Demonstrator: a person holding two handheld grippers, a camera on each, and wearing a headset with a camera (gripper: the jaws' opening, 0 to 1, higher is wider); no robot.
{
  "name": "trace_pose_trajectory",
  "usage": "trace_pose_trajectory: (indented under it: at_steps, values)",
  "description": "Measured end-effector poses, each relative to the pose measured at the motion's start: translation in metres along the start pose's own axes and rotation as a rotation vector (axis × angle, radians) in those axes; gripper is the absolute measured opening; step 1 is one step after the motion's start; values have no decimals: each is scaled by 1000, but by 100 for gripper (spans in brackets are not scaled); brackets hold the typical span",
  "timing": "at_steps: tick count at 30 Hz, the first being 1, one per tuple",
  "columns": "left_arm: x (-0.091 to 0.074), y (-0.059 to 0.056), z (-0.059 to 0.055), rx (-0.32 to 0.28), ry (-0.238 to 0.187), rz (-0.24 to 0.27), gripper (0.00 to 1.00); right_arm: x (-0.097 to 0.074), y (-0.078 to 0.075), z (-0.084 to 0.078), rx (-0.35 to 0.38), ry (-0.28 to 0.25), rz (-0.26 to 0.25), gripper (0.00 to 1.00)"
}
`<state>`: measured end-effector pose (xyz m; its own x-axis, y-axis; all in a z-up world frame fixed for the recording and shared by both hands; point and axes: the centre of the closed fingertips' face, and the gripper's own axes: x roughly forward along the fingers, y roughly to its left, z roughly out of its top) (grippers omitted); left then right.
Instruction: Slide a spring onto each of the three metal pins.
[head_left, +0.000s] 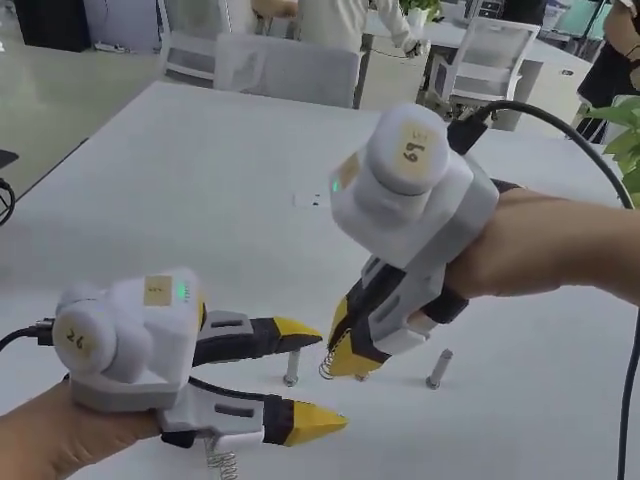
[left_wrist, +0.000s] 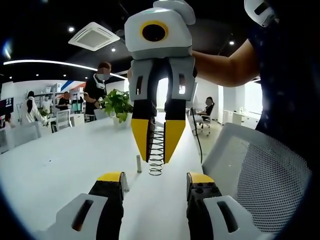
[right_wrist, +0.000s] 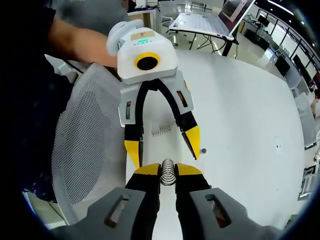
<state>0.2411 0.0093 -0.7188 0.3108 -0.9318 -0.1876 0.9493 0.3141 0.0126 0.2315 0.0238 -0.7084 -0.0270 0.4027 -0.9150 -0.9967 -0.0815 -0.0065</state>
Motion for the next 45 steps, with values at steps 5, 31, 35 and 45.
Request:
trace_pose_trajectory:
  at_steps: [5, 31, 35, 45]
  values:
    - [-3, 5, 0, -11, 1, 17, 52, -1, -1, -3, 6, 4, -1, 8]
    - [-33, 20, -11, -47, 0, 135, 69, -15, -12, -25, 54, 17, -35, 8]
    - [-35, 20, -12, -49, 0, 142, 69, -20, -16, -34, 69, 25, -45, 8]
    - [-39, 19, -18, -55, 7, 152, 68, -35, -31, -66, 132, 52, -87, 8]
